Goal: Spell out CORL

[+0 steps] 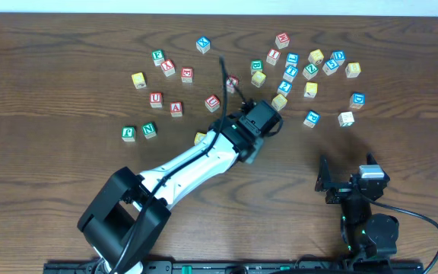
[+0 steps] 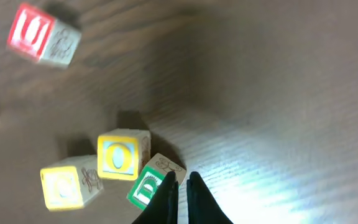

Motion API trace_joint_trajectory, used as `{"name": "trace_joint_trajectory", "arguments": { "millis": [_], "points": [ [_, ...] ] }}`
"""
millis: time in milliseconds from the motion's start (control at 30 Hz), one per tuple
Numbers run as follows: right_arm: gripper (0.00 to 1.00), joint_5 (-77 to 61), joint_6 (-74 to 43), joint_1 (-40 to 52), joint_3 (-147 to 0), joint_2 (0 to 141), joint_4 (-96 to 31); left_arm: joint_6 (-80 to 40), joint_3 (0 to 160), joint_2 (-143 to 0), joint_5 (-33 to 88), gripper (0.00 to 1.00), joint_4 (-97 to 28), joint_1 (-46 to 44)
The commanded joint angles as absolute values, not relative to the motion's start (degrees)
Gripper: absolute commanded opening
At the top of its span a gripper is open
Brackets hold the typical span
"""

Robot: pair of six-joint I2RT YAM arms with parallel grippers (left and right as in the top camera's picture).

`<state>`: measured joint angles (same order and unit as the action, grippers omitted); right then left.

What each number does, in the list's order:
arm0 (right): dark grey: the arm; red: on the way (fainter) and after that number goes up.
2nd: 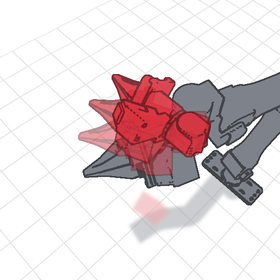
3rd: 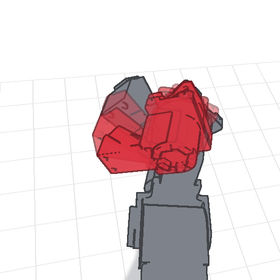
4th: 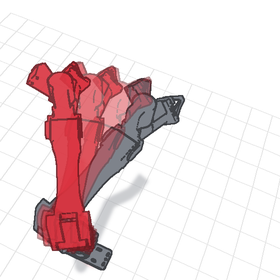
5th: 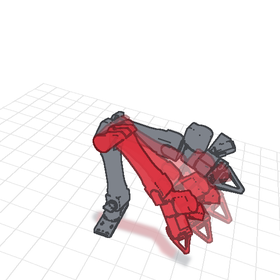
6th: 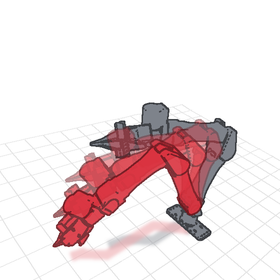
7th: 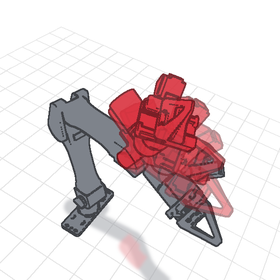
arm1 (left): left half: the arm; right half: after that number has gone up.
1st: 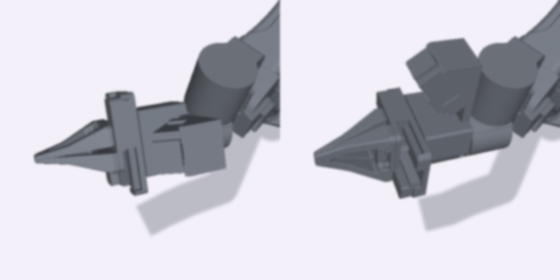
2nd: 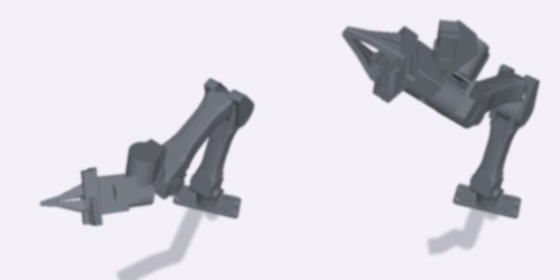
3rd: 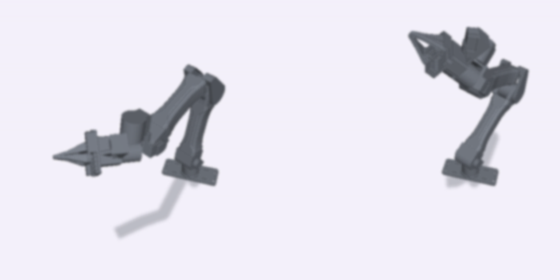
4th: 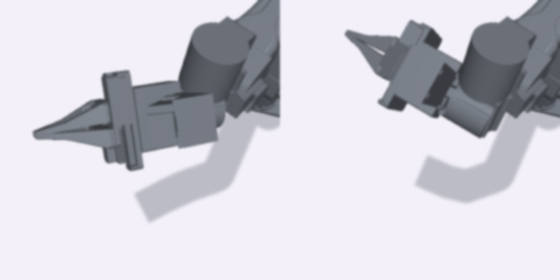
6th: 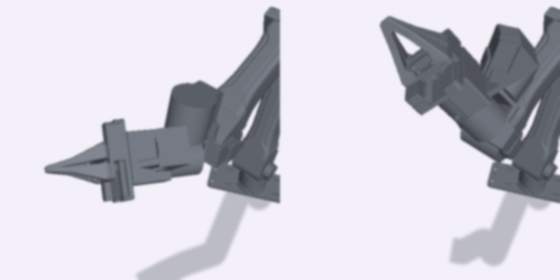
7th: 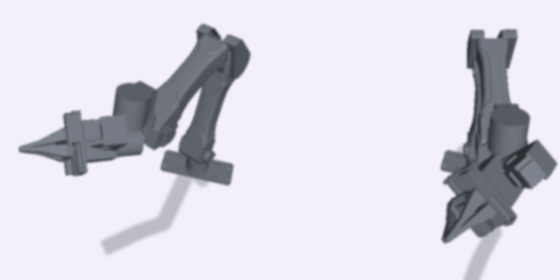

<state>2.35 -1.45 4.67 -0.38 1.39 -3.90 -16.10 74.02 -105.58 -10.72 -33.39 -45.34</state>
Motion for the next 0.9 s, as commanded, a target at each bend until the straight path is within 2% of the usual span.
{"name": "trace_joint_trajectory", "arguments": {
  "millis": [0, 200, 300, 567, 767, 833, 867],
  "points": [
    [0.99, 2.4, -1.2, 4.4, -0.3, 1.4, -4.1, -36.3, 75.4, -104.5, -12.8, 0.07, -33.3, -43.9],
    [0.99, 2.4, -1.2, 4.4, -0.3, 1.4, -4.1, -37.9, 75.4, -104.5, -12.9, 0.08, -32.7, -43.9],
    [0.99, 2.4, -1.2, 4.4, -0.3, 1.4, -4.1, -39.4, 75.4, -104.4, -11.8, 0.12, -33.8, -43.9],
    [0.99, 2.4, -1.2, 4.4, -0.3, 1.4, -4.1, -46.7, 76.2, -102.5, -10.8, 0.09, -41.6, -44.2],
    [0.99, 2.4, -1.2, 4.4, -0.3, 1.4, -4.1, -49.5, 76.9, -100.0, -11.0, 0.08, -41.5, -44.2],
    [0.99, 2.4, -1.2, 4.4, -0.3, 1.4, -4.1, -50.2, 76.9, -100.0, -11.0, 0.17, -41.4, -44.2],
    [0.99, 2.4, -1.2, 4.4, -0.3, 1.4, -4.1, -50.3, 76.9, -100.0, -11.0, 0.31, -41.3, -44.2]
  ]
}}
